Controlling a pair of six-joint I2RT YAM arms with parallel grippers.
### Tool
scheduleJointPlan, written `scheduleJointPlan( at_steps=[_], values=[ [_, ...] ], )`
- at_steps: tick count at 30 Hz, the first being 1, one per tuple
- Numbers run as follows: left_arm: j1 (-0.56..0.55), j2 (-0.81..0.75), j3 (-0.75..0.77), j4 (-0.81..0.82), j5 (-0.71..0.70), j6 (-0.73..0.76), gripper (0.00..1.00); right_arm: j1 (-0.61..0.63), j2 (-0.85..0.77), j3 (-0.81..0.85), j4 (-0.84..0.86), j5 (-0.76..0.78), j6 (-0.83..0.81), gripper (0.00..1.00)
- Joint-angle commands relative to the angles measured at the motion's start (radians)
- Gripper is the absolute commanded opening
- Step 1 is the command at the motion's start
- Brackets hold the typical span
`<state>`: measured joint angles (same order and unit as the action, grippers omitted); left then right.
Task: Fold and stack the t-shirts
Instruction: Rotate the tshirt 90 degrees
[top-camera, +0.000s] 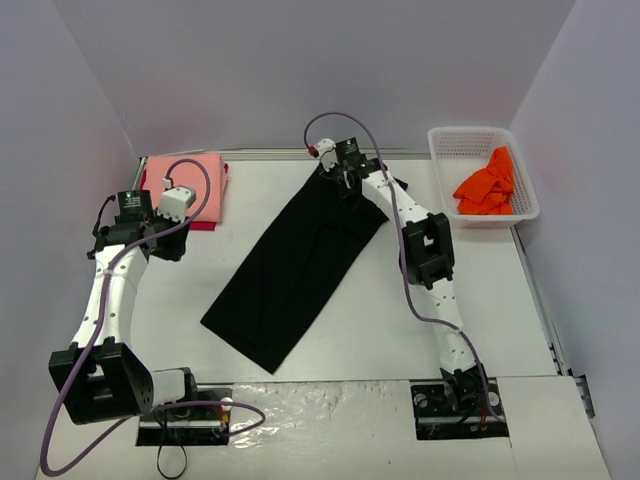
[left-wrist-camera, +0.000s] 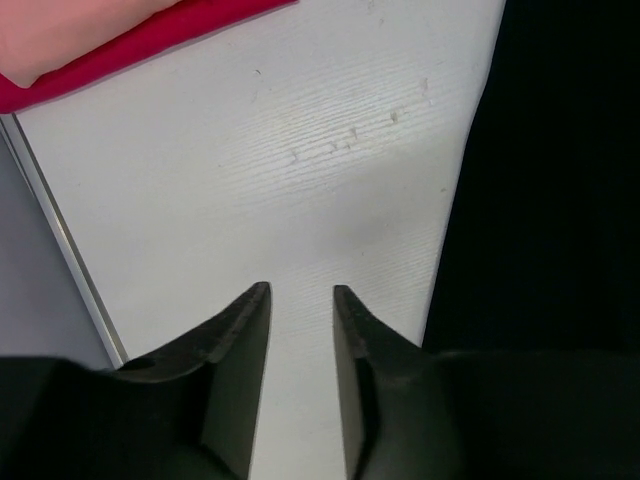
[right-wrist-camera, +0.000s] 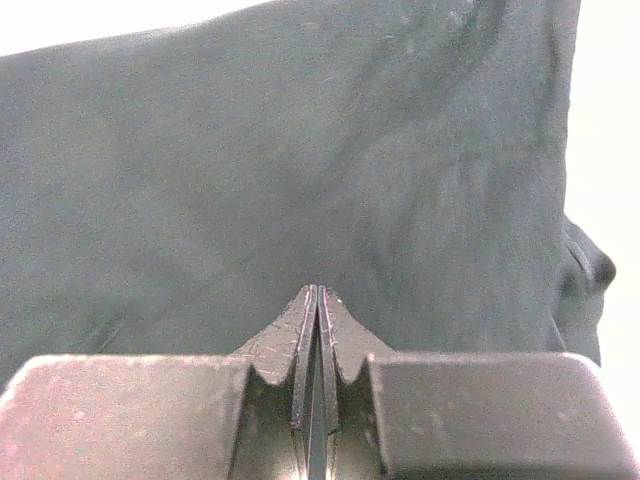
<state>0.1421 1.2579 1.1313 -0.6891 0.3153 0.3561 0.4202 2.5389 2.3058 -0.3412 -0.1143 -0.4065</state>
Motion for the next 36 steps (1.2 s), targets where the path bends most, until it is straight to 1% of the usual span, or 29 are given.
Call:
scheduleJointPlan(
  at_steps=[1, 2, 3, 4, 6, 7, 10, 11, 15, 17, 21, 27, 36],
  values=[
    [0.020, -0.018, -0.011, 0.031, 0.024, -0.026, 0.35, 0.044, -0.297, -0.144, 0.054, -0.034, 0.001, 0.00],
    [0.022, -0.023, -0.019, 0.036, 0.034, -0.025, 0.40, 0.060, -0.340, -0.201, 0.054, -0.057, 0.008, 0.00],
    [0.025, -0.037, -0.027, 0.052, 0.037, -0.029, 0.45, 0.078, -0.409, -0.304, 0.042, -0.089, 0.009, 0.00],
    [0.030, -0.043, -0.045, 0.062, 0.041, -0.029, 0.51, 0.125, -0.436, -0.351, 0.028, -0.100, 0.003, 0.00],
    [0.036, -0.058, -0.057, 0.088, 0.042, -0.028, 0.57, 0.179, -0.494, -0.454, -0.034, -0.119, -0.026, 0.00],
    [0.042, -0.064, -0.062, 0.091, 0.042, -0.028, 0.66, 0.239, -0.505, -0.479, -0.054, -0.116, -0.038, 0.00],
    [0.053, -0.080, -0.064, 0.095, 0.047, -0.034, 0.77, 0.325, -0.529, -0.549, -0.116, -0.099, -0.064, 0.00],
    [0.060, -0.084, -0.065, 0.100, 0.047, -0.040, 0.83, 0.371, -0.534, -0.562, -0.122, -0.096, -0.068, 0.00],
    [0.080, -0.107, -0.077, 0.097, 0.036, -0.043, 0.96, 0.466, -0.534, -0.597, -0.134, -0.081, -0.065, 0.00],
    [0.099, -0.121, -0.088, 0.109, 0.028, -0.051, 0.97, 0.506, -0.523, -0.597, -0.137, -0.071, -0.068, 0.00],
    [0.128, -0.135, -0.093, 0.111, 0.037, -0.059, 0.95, 0.543, -0.480, -0.577, -0.142, -0.054, -0.072, 0.00],
    [0.139, -0.150, -0.110, 0.114, 0.041, -0.052, 0.95, 0.565, -0.394, -0.534, -0.148, -0.062, -0.063, 0.00],
    [0.148, -0.170, -0.116, 0.118, 0.030, -0.063, 0.95, 0.586, -0.332, -0.574, -0.150, -0.065, -0.057, 0.00]
  ],
)
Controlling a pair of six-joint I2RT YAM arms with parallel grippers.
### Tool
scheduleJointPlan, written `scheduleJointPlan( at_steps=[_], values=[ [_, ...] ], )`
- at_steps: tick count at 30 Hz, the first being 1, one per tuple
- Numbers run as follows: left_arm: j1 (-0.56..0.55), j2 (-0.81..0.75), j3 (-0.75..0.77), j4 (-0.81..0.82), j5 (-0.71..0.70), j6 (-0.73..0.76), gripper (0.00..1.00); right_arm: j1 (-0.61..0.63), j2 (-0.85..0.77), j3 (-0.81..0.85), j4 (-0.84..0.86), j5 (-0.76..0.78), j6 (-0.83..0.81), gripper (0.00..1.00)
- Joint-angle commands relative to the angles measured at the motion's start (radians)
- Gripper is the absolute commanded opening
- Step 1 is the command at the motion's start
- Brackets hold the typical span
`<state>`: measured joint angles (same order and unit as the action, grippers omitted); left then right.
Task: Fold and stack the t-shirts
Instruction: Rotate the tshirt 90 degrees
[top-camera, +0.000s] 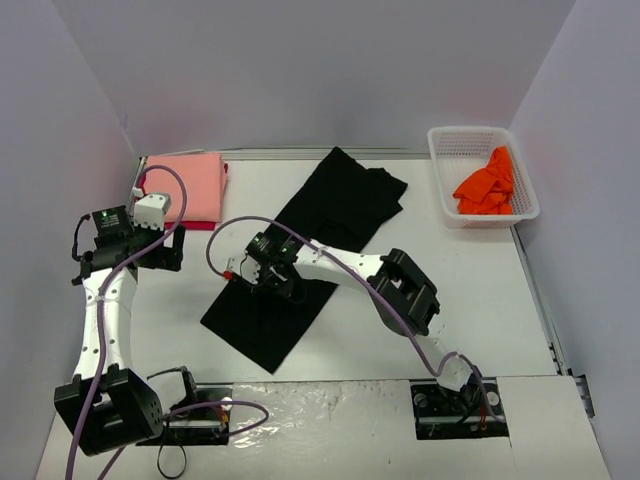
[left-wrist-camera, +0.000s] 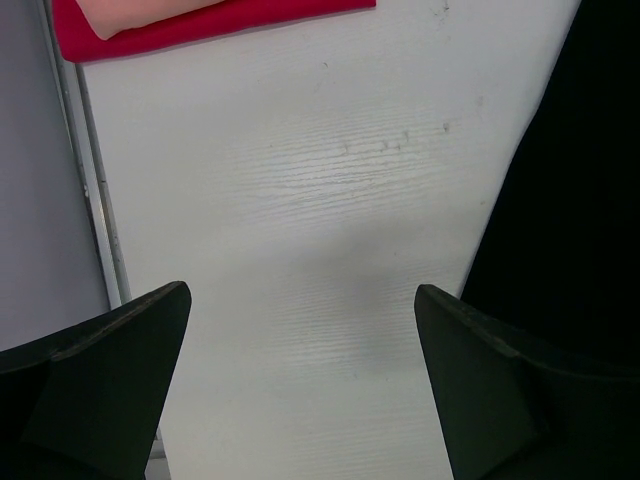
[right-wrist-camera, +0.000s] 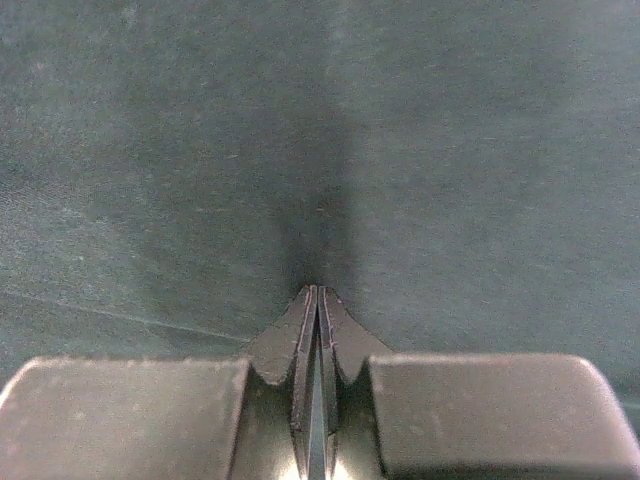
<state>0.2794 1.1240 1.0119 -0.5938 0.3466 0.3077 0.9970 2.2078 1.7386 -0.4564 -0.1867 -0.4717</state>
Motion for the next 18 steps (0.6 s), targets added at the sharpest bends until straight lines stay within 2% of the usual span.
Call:
scheduleJointPlan(
  at_steps=[1, 12, 18],
  values=[
    [0.010, -0.035, 0.005, 0.023, 0.002, -0.015, 0.95, 0.009, 0.001, -0.016, -0.034, 0.012, 0.008, 0.00],
    [0.010, -0.046, 0.011, 0.025, 0.015, -0.001, 0.94, -0.020, -0.063, -0.237, -0.039, 0.030, 0.018, 0.00],
    [0.010, -0.049, 0.011, 0.020, 0.041, 0.001, 0.94, -0.104, -0.117, -0.356, -0.045, 0.023, 0.016, 0.00]
  ],
)
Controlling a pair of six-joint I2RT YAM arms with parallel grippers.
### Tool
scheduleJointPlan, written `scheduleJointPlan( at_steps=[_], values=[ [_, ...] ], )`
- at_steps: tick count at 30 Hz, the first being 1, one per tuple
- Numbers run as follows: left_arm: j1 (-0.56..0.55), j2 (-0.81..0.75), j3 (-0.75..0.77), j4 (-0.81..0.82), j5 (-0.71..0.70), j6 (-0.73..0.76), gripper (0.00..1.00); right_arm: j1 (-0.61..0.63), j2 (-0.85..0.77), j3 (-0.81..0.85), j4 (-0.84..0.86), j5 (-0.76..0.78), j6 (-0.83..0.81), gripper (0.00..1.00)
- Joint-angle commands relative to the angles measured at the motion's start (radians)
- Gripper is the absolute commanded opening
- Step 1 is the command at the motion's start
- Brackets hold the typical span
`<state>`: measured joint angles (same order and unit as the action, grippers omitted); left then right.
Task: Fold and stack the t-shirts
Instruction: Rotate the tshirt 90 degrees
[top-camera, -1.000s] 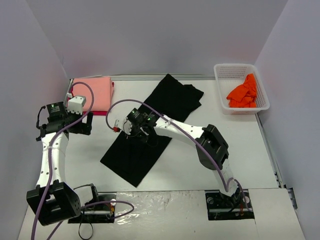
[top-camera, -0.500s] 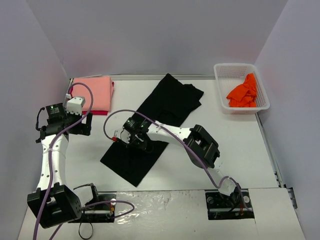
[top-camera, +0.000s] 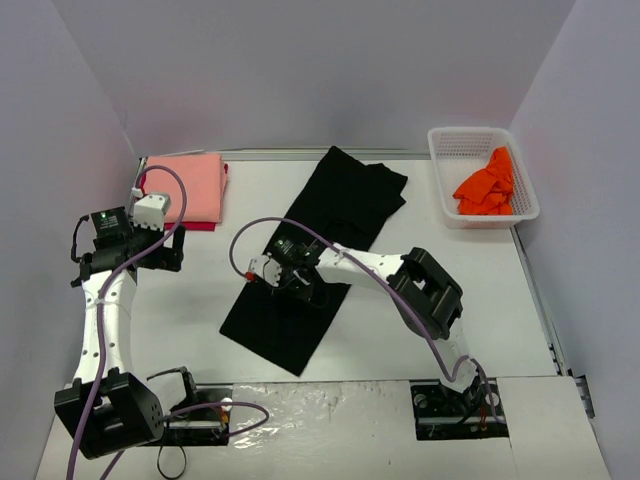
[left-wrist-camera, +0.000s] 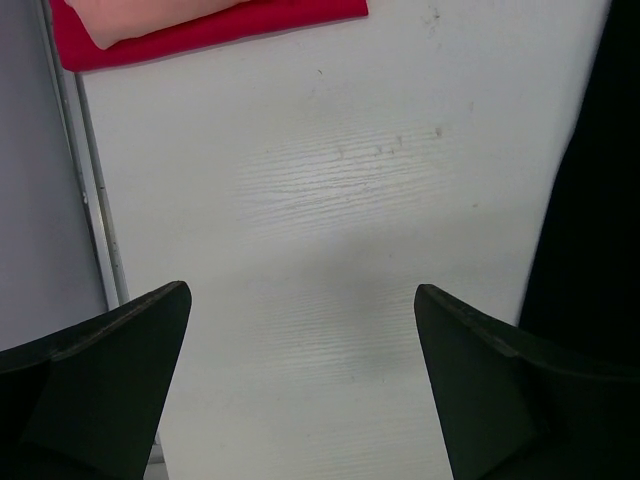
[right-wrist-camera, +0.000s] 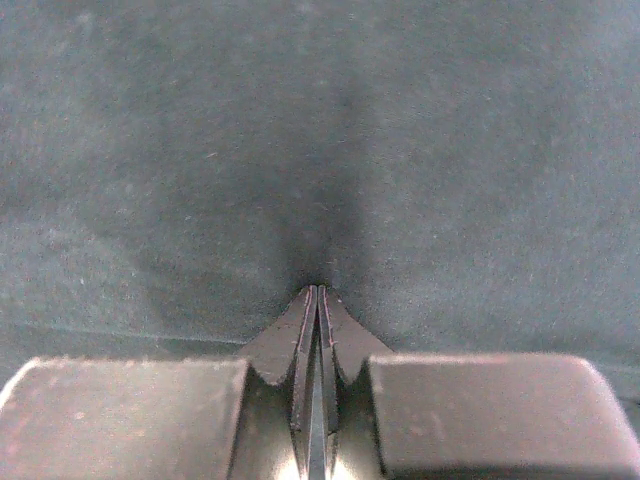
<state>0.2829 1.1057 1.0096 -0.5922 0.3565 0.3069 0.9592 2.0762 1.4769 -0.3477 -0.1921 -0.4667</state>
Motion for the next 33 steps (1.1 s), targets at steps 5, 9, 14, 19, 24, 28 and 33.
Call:
scheduleJointPlan(
  at_steps=[5, 9, 14, 19, 24, 28, 33],
  values=[
    [0.007, -0.033, 0.015, 0.012, 0.052, 0.001, 0.94, -0.152, -0.031, -0.164, -0.181, 0.046, -0.015, 0.00],
    [0.007, -0.032, 0.009, 0.014, 0.073, 0.001, 0.94, -0.229, -0.097, -0.219, -0.195, 0.080, -0.042, 0.00],
    [0.004, -0.021, 0.020, 0.005, 0.119, -0.002, 0.94, -0.327, -0.146, -0.254, -0.220, 0.123, -0.078, 0.00],
    [-0.010, -0.018, 0.030, -0.032, 0.199, 0.050, 0.94, -0.431, -0.154, -0.225, -0.229, 0.126, -0.108, 0.00],
    [-0.109, -0.017, 0.034, -0.066, 0.176, 0.101, 0.94, -0.479, -0.110, -0.138, -0.237, 0.094, -0.131, 0.00],
    [-0.159, 0.008, 0.037, -0.069, 0.148, 0.112, 0.94, -0.502, -0.027, -0.049, -0.247, 0.091, -0.139, 0.00],
    [-0.192, 0.031, 0.043, -0.069, 0.127, 0.126, 0.94, -0.516, 0.063, 0.066, -0.269, 0.072, -0.138, 0.00]
  ],
)
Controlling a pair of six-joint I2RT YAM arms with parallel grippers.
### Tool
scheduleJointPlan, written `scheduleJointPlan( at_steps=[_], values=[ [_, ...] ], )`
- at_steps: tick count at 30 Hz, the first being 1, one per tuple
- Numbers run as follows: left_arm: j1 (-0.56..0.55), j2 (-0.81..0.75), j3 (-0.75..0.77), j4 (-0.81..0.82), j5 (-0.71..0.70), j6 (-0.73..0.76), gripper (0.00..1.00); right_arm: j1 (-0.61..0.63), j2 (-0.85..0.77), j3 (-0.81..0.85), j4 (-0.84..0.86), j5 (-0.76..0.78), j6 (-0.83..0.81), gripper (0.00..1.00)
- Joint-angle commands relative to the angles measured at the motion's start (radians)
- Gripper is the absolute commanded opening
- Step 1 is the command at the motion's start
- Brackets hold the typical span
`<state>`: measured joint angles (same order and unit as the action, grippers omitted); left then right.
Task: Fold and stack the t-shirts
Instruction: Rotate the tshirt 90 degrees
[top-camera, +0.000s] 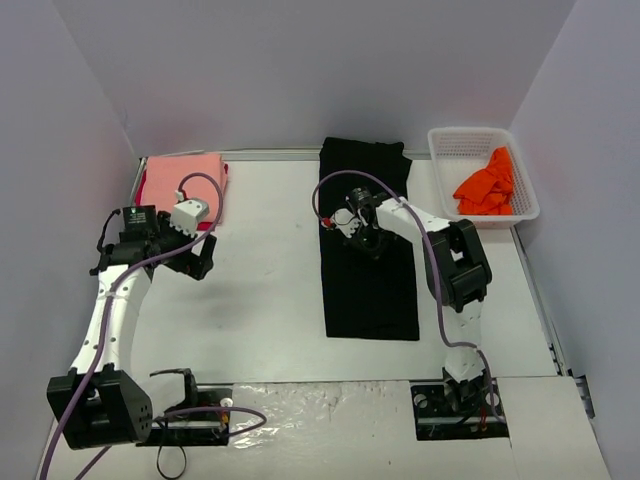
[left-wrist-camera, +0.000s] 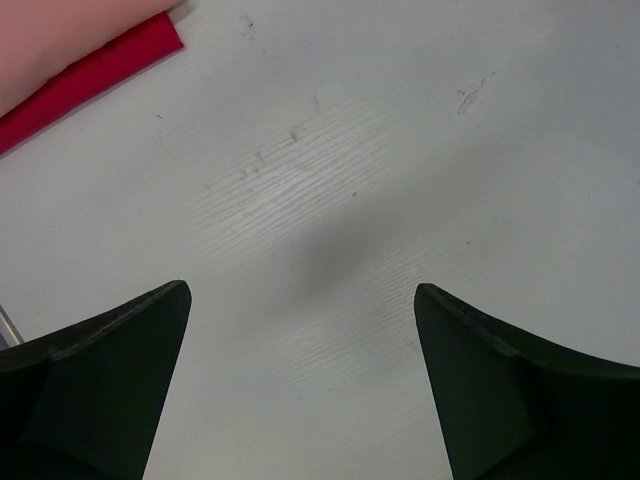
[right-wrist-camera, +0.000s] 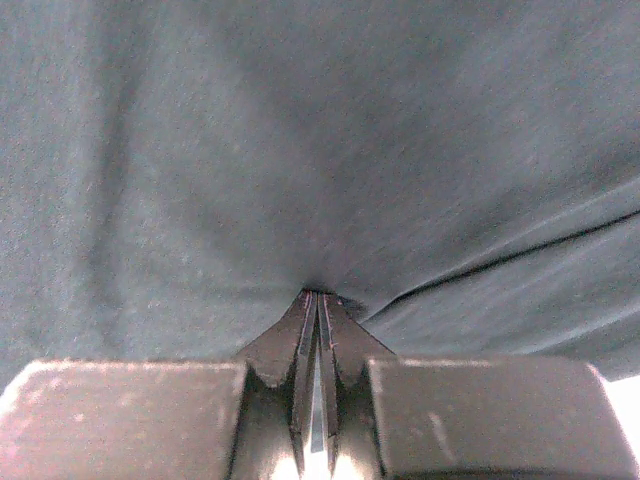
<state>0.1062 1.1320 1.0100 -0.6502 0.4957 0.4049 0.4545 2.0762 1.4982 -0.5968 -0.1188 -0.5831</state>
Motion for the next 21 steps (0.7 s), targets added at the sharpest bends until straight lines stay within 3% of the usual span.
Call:
scheduleJointPlan(
  at_steps=[1, 21],
  values=[
    [-0.026, 0.008, 0.042, -0.012, -0.013, 0.037, 0.94, -0.011, 0.074, 0.077, -0.023, 0.001, -0.021, 0.00],
    [-0.096, 0.045, 0.050, -0.020, -0.068, 0.055, 0.94, -0.063, 0.274, 0.364, -0.052, 0.036, -0.030, 0.00]
  ],
)
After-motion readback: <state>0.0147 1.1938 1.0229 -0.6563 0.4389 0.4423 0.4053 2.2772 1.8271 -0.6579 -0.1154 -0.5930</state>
